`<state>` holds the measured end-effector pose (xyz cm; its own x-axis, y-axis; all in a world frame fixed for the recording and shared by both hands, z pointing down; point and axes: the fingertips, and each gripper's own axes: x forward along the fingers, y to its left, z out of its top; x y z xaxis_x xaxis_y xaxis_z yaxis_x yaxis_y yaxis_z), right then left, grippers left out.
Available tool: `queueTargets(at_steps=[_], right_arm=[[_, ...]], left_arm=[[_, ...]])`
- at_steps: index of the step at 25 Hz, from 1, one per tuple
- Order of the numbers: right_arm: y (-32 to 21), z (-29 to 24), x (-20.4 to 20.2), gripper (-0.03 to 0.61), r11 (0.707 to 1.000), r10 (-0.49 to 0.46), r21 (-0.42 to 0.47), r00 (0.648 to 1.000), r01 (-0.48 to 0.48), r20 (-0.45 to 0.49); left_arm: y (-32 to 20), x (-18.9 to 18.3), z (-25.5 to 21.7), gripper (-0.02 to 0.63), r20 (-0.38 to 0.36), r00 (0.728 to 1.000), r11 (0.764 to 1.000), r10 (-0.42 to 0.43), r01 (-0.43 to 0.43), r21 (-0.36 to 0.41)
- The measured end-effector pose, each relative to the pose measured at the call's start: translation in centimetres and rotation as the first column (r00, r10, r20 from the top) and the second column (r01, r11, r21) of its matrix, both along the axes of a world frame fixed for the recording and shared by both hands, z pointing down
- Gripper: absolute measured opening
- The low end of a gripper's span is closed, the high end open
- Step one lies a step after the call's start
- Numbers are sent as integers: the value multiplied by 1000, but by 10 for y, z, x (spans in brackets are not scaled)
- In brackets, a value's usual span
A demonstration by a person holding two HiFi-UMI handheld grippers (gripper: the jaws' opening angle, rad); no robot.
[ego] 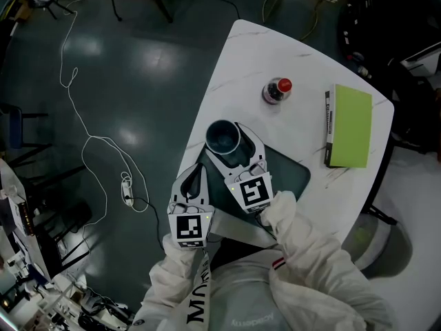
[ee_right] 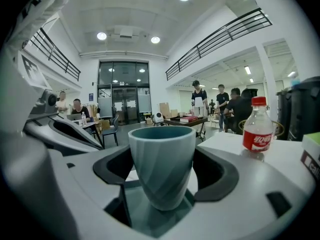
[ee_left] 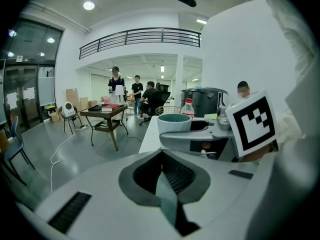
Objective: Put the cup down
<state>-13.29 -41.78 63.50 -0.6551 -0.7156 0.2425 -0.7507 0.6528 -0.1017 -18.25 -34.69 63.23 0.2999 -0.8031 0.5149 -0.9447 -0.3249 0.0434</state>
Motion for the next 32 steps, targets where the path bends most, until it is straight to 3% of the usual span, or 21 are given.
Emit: queueTargets(at_steps=[19,32], right_arm=[[7,6,4,377,999,24,-25,1000,-24,-1],[11,23,6,380,990,25,-136,999,-29,-29]], left_arm=[[11,-2,-6,12,27,999,1000,-24,24,6],[19,-6,-17,12,38,998,999,-46,46,9]])
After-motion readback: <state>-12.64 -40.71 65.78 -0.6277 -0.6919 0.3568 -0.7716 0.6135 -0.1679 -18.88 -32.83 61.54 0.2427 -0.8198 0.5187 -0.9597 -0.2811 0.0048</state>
